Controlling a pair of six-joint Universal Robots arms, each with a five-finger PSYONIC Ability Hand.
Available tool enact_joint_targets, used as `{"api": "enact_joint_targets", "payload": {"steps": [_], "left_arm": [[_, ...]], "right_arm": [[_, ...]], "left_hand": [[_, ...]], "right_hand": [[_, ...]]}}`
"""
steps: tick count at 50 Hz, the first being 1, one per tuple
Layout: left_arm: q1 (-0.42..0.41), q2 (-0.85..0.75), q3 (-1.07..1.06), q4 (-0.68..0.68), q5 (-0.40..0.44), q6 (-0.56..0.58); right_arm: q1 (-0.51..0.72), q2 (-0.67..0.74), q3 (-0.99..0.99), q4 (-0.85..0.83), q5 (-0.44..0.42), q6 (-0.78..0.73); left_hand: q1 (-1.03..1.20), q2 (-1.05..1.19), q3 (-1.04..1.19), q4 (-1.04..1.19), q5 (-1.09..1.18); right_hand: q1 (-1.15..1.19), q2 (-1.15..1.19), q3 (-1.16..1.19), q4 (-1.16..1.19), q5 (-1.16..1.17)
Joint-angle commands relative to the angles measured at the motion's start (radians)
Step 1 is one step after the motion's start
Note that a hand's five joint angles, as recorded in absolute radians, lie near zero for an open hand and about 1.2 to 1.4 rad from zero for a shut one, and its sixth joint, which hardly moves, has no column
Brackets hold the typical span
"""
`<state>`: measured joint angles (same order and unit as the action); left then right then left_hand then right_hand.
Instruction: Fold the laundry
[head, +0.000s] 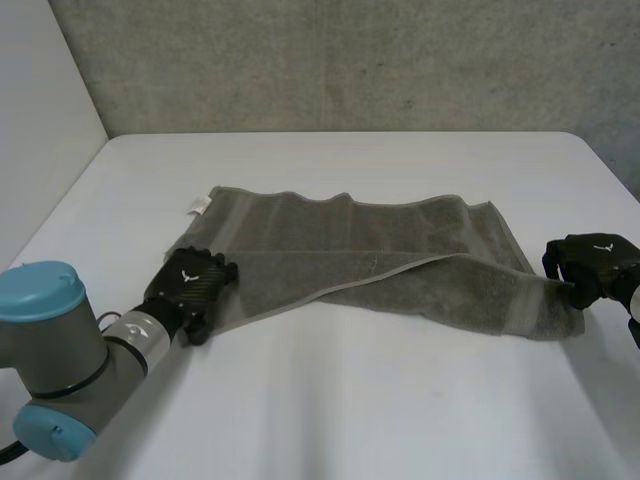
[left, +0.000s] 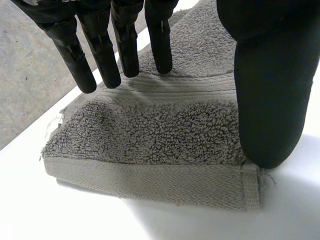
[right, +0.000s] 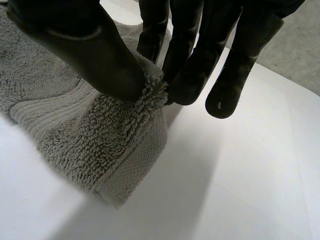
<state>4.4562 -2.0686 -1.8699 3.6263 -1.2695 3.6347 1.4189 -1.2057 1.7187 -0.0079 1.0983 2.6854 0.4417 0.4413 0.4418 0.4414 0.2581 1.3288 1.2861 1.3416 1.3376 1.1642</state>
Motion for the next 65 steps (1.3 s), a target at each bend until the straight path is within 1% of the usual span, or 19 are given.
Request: {"api": "enact_joint_targets", "payload": {"steps": [1, 5, 22, 28, 29, 30, 32, 33, 35, 45, 50, 52, 54, 55, 57, 58, 60, 64, 65], "left_arm": [[0.0, -0.022, 0.028, 0.0, -0.001, 0.002], [0.0, -0.031, 0.049, 0.0, -0.001, 0.004], [0.0, -0.087, 0.136, 0.003, -0.002, 0.004], [0.0, -0.09, 0.152, 0.003, -0.002, -0.001], [0.0, -0.088, 0.15, 0.003, -0.004, -0.001], [0.0, -0.088, 0.15, 0.003, -0.004, -0.001], [0.0, -0.079, 0.14, 0.003, -0.011, -0.002], [0.0, -0.079, 0.14, 0.003, -0.011, -0.002], [-0.002, -0.068, 0.123, 0.002, -0.018, -0.002], [-0.002, -0.018, 0.06, 0.002, -0.019, -0.002], [0.002, 0.054, 0.034, -0.002, -0.037, -0.005], [0.008, 0.163, 0.012, -0.005, -0.054, -0.016], [0.015, 0.207, -0.001, -0.008, -0.056, -0.024], [0.015, 0.208, -0.002, -0.008, -0.056, -0.024], [0.041, 0.327, -0.046, -0.011, -0.054, -0.042], [0.041, 0.328, -0.046, -0.011, -0.054, -0.042], [0.066, 0.451, -0.095, -0.017, -0.048, -0.067], [0.098, 0.541, -0.147, -0.026, -0.044, -0.09], [0.116, 0.58, -0.172, -0.037, -0.041, -0.097]], "right_arm": [[0.0, 0.002, 0.006, 0.0, 0.0, -0.01], [0.0, 0.002, 0.012, 0.0, 0.002, -0.027], [0.002, 0.003, 0.015, -0.001, 0.002, -0.035], [0.002, 0.005, 0.015, -0.001, 0.002, -0.036], [0.002, 0.005, 0.015, -0.001, 0.002, -0.036], [0.002, 0.005, 0.015, -0.001, 0.002, -0.036], [0.0, 0.009, 0.015, -0.001, 0.002, -0.036], [0.0, 0.009, 0.015, -0.001, 0.002, -0.036], [0.0, 0.011, 0.015, -0.003, 0.002, -0.036], [0.002, 0.011, 0.015, 0.0, 0.002, -0.056], [-0.006, -0.015, 0.012, 0.009, -0.002, -0.073], [-0.008, -0.037, 0.01, 0.012, 0.002, -0.076], [-0.011, -0.166, 0.012, 0.031, 0.005, -0.076], [-0.011, -0.167, 0.012, 0.031, 0.005, -0.076], [-0.012, -0.302, 0.012, 0.074, -0.012, -0.078], [-0.012, -0.302, 0.012, 0.074, -0.012, -0.078], [-0.017, -0.375, 0.009, 0.142, -0.052, -0.085], [-0.057, -0.428, 0.013, 0.243, -0.107, -0.139], [-0.098, -0.451, 0.024, 0.302, -0.129, -0.197]], "left_hand": [[0.086, 0.086, 0.086, 0.086, 0.095], [0.165, 0.165, 0.165, 0.165, 0.174], [0.291, 0.292, 0.291, 0.292, 0.3], [0.523, 0.524, 0.523, 0.524, 0.532], [0.614, 0.614, 0.613, 0.614, 0.623], [0.614, 0.615, 0.614, 0.615, 0.623], [0.752, 0.752, 0.751, 0.752, 0.761], [0.752, 0.753, 0.752, 0.753, 0.761], [0.945, 0.946, 0.945, 0.945, 0.954], [0.955, 0.955, 0.954, 0.955, 0.964], [0.955, 0.955, 0.954, 0.955, 0.964], [0.955, 0.955, 0.954, 0.955, 0.964], [0.955, 0.955, 0.954, 0.955, 0.964], [0.955, 0.955, 0.954, 0.955, 0.964], [0.955, 0.955, 0.954, 0.955, 0.964], [0.955, 0.955, 0.954, 0.955, 0.964], [0.955, 0.955, 0.954, 0.955, 0.964], [0.955, 0.955, 0.954, 0.955, 0.964], [0.955, 0.955, 0.954, 0.955, 0.964]], "right_hand": [[0.067, 0.11, 0.055, 0.059, 0.058], [0.067, 0.11, 0.055, 0.059, 0.058], [0.067, 0.11, 0.055, 0.059, 0.058], [0.067, 0.11, 0.055, 0.059, 0.058], [0.067, 0.11, 0.055, 0.059, 0.058], [0.067, 0.11, 0.055, 0.059, 0.058], [0.067, 0.11, 0.055, 0.059, 0.058], [0.067, 0.11, 0.055, 0.059, 0.058], [0.067, 0.11, 0.055, 0.059, 0.058], [0.067, 0.11, 0.055, 0.059, 0.058], [0.067, 0.11, 0.055, 0.059, 0.058], [0.067, 0.11, 0.055, 0.059, 0.058], [0.067, 0.11, 0.055, 0.059, 0.058], [0.067, 0.11, 0.055, 0.059, 0.058], [0.067, 0.11, 0.055, 0.059, 0.058], [0.067, 0.11, 0.055, 0.059, 0.058], [0.067, 0.11, 0.055, 0.059, 0.058], [0.067, 0.11, 0.055, 0.059, 0.058], [0.067, 0.11, 0.055, 0.059, 0.058]]}}
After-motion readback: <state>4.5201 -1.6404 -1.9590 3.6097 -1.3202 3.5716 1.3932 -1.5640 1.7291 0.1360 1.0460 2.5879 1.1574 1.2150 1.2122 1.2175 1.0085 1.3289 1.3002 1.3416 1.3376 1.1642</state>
